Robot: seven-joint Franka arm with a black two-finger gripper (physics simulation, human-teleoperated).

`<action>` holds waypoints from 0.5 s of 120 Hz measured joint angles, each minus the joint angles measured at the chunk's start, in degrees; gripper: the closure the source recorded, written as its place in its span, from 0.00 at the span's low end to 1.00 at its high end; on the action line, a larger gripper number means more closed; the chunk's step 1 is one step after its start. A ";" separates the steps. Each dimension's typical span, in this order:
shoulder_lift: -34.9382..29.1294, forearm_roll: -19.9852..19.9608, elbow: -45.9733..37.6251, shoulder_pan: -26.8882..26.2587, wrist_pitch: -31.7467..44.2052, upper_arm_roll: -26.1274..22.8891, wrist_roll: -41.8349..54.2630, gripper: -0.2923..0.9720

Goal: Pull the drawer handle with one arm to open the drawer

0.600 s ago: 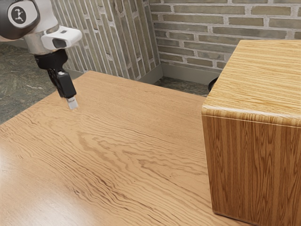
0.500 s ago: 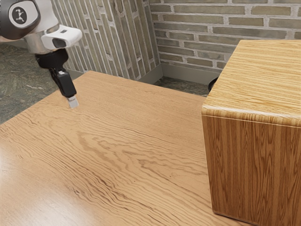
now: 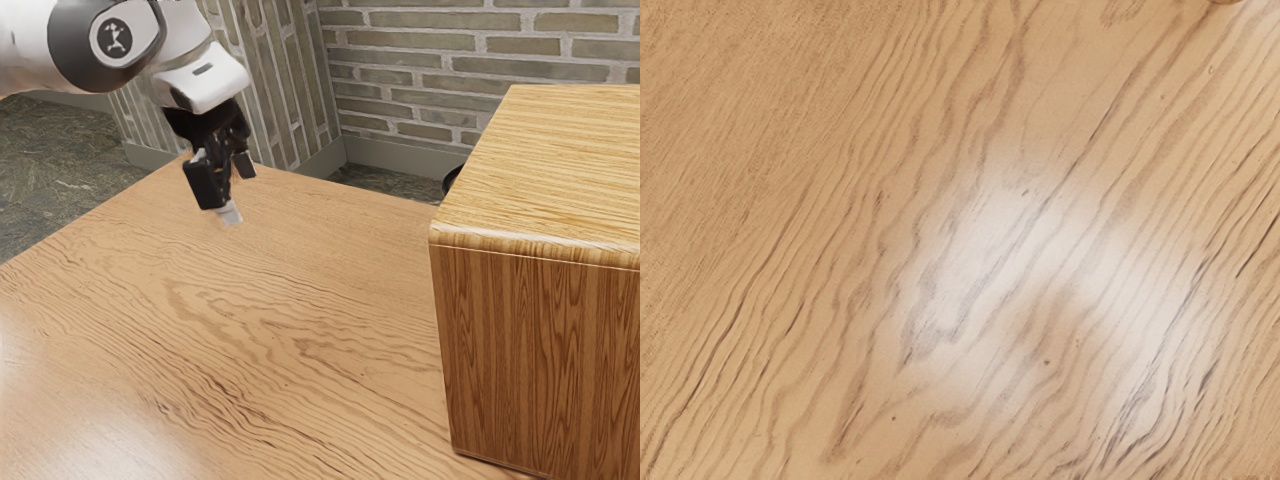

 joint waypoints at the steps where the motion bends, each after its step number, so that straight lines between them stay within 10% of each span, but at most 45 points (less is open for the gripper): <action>1: 0.14 0.00 0.00 0.13 0.45 -0.08 0.94 0.23; 42: 8.42 -0.46 4.83 5.17 15.06 -9.66 39.13 0.23; 60: 10.13 -8.30 6.42 8.39 17.16 -12.43 54.30 0.24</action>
